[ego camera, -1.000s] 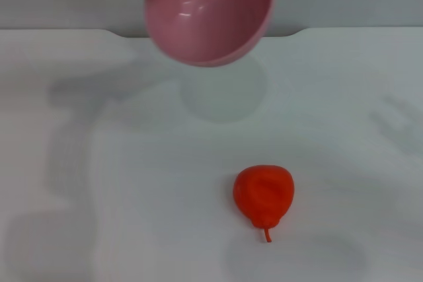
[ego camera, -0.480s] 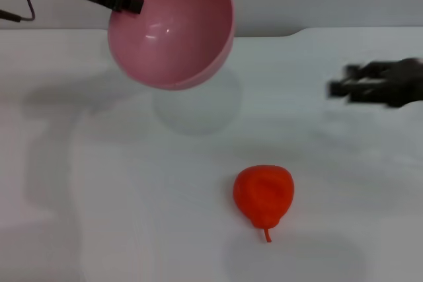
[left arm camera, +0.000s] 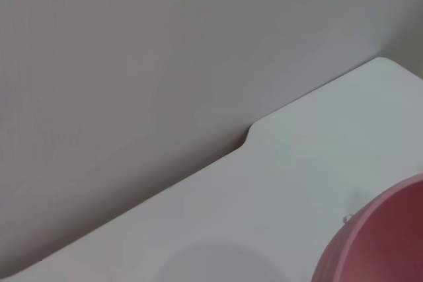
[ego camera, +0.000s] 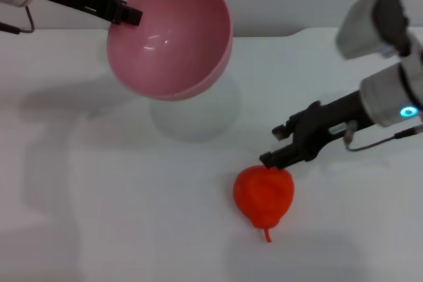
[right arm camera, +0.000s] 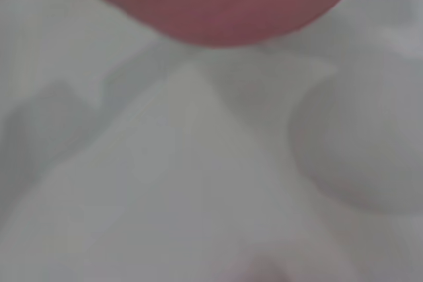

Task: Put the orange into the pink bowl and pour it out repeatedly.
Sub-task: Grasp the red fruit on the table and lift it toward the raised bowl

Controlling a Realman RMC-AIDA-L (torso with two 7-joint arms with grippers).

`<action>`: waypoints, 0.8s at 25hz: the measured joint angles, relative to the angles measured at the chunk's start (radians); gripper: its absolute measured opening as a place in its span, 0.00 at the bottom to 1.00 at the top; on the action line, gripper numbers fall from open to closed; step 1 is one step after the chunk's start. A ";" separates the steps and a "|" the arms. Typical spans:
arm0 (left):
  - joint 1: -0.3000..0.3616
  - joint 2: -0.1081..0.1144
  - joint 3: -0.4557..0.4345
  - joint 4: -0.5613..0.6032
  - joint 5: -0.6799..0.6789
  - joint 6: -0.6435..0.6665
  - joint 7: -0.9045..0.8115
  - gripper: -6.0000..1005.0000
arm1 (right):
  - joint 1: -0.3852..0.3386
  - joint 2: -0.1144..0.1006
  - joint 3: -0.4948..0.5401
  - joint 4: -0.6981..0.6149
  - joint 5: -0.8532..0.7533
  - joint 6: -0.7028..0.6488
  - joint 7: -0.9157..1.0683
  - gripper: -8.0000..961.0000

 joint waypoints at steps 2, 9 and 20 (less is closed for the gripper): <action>0.005 -0.001 0.000 0.000 0.000 0.000 0.001 0.05 | 0.014 0.000 -0.036 0.021 -0.005 0.020 0.000 0.57; 0.008 -0.005 0.000 0.000 0.000 -0.001 0.005 0.05 | 0.034 0.004 -0.151 0.066 -0.001 0.040 0.000 0.57; 0.009 -0.018 0.000 -0.001 0.000 -0.007 0.017 0.05 | 0.021 0.009 -0.194 0.119 0.009 0.103 0.002 0.55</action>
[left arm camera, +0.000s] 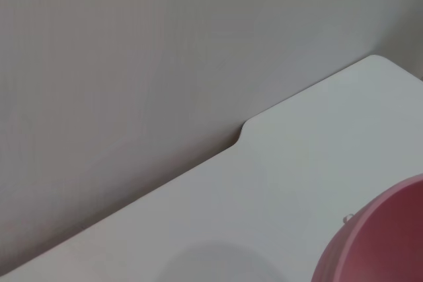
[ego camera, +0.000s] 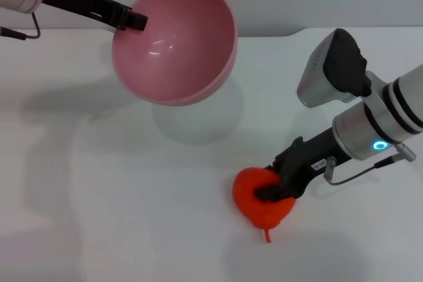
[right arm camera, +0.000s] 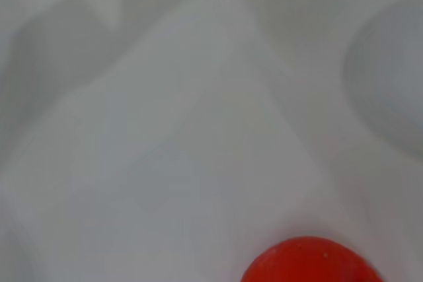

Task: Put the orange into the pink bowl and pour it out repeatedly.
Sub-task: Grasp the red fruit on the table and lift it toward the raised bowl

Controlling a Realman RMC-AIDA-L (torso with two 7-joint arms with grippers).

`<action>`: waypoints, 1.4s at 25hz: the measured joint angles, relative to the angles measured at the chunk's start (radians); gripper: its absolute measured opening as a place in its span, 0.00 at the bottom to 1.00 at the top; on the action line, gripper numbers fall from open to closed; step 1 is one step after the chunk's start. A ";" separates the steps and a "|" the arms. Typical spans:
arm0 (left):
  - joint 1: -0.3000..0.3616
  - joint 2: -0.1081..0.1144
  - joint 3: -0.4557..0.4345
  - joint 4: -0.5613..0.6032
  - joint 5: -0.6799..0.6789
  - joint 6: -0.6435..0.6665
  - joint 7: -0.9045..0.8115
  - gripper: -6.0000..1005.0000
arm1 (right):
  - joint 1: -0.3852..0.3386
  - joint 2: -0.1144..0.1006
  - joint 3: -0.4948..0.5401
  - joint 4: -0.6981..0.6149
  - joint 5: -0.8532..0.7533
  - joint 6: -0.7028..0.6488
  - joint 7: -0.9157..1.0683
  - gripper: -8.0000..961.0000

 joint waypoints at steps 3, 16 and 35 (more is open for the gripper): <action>0.000 -0.003 0.000 0.000 0.000 -0.001 0.002 0.05 | -0.007 -0.001 0.001 -0.006 0.013 0.000 -0.003 0.51; 0.002 -0.003 0.000 -0.006 0.006 -0.014 0.002 0.05 | -0.163 -0.006 0.013 -0.366 0.125 -0.159 0.047 0.22; -0.010 -0.019 0.070 -0.056 0.008 -0.049 0.002 0.05 | -0.246 -0.007 0.430 -0.963 0.730 -0.583 0.093 0.08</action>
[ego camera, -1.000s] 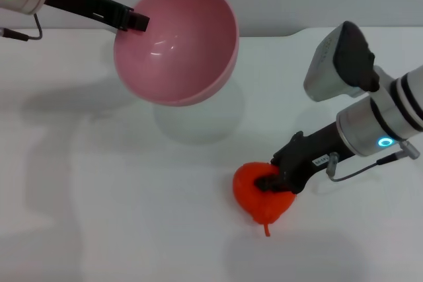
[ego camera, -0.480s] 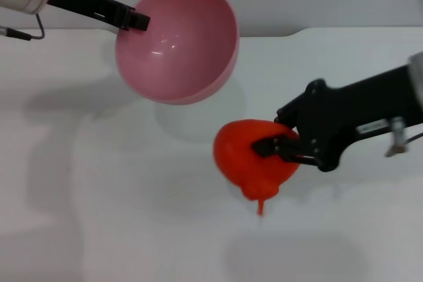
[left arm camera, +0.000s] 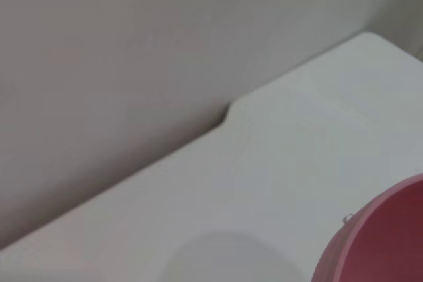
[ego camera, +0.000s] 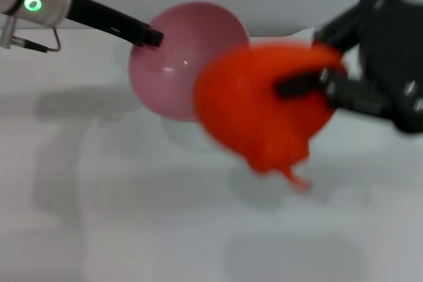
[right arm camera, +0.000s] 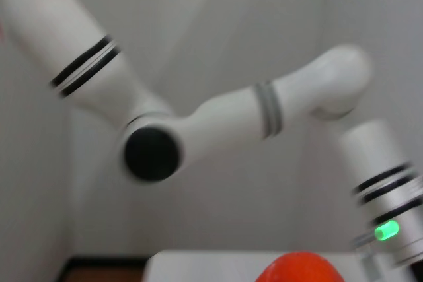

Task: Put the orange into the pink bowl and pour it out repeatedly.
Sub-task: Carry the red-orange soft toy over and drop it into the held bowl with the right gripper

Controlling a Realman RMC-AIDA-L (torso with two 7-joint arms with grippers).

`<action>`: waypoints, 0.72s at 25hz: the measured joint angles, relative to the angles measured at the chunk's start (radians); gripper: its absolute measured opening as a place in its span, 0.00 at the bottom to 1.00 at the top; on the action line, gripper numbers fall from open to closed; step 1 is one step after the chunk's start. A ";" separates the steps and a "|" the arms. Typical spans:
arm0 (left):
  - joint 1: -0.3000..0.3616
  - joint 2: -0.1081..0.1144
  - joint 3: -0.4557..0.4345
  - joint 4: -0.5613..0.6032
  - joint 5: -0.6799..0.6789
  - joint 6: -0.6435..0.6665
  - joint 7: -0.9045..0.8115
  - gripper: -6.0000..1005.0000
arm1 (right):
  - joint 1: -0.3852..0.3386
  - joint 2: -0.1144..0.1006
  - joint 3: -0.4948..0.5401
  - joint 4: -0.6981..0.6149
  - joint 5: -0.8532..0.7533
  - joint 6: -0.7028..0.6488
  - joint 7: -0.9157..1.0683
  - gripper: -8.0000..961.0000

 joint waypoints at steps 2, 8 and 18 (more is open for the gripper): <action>0.004 -0.004 0.032 -0.005 0.000 -0.001 -0.002 0.05 | -0.019 0.002 0.021 0.015 0.005 0.052 -0.032 0.06; 0.010 -0.015 0.131 -0.010 -0.007 -0.002 -0.016 0.05 | -0.055 0.004 0.016 0.138 -0.024 0.207 -0.139 0.06; 0.003 -0.019 0.256 -0.012 -0.115 -0.011 -0.027 0.05 | -0.016 -0.001 -0.070 0.445 -0.106 0.311 -0.297 0.08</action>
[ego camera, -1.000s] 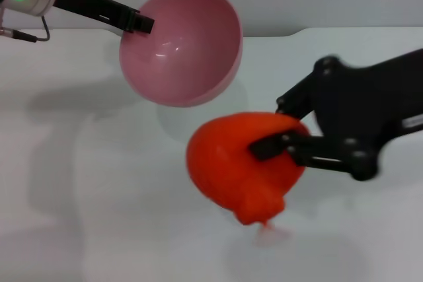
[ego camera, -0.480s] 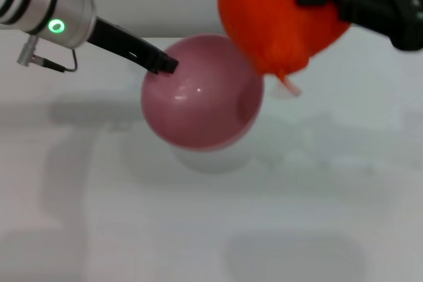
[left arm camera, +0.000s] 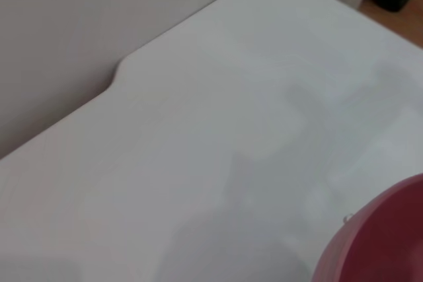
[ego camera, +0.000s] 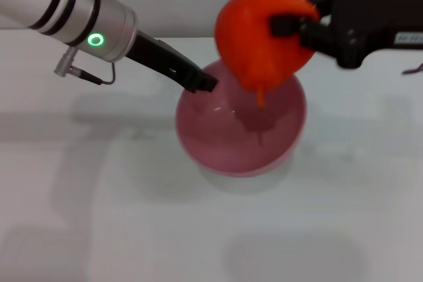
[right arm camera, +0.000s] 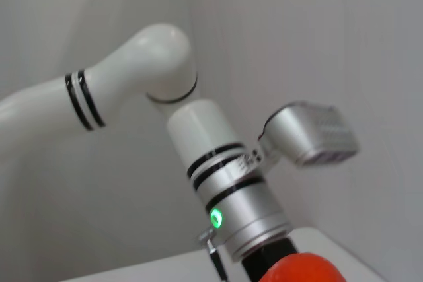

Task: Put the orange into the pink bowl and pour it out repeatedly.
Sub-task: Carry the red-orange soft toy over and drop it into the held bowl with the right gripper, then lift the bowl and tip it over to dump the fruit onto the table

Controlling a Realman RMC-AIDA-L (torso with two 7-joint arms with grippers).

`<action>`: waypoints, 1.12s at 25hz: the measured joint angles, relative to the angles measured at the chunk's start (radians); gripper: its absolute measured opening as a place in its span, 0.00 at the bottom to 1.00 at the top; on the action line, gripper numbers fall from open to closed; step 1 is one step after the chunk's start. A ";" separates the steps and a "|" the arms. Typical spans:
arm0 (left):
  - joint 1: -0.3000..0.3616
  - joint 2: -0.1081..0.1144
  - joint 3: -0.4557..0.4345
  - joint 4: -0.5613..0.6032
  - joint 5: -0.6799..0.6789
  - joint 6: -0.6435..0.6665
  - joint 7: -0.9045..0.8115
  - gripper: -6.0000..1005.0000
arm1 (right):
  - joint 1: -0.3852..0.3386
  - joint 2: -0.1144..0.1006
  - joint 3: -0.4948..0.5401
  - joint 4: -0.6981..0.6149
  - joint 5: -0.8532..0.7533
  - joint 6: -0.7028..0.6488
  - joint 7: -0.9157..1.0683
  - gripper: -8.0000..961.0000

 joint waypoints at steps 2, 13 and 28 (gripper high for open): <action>-0.003 0.000 0.010 0.000 -0.012 -0.002 0.000 0.05 | 0.004 0.000 -0.033 0.033 -0.004 0.014 -0.017 0.09; -0.002 0.003 0.021 0.002 -0.019 -0.010 0.004 0.05 | 0.005 0.002 -0.095 0.084 -0.009 0.055 -0.035 0.11; 0.014 0.011 0.003 0.000 0.053 -0.047 0.002 0.05 | -0.050 0.005 -0.092 0.030 0.072 0.049 -0.060 0.52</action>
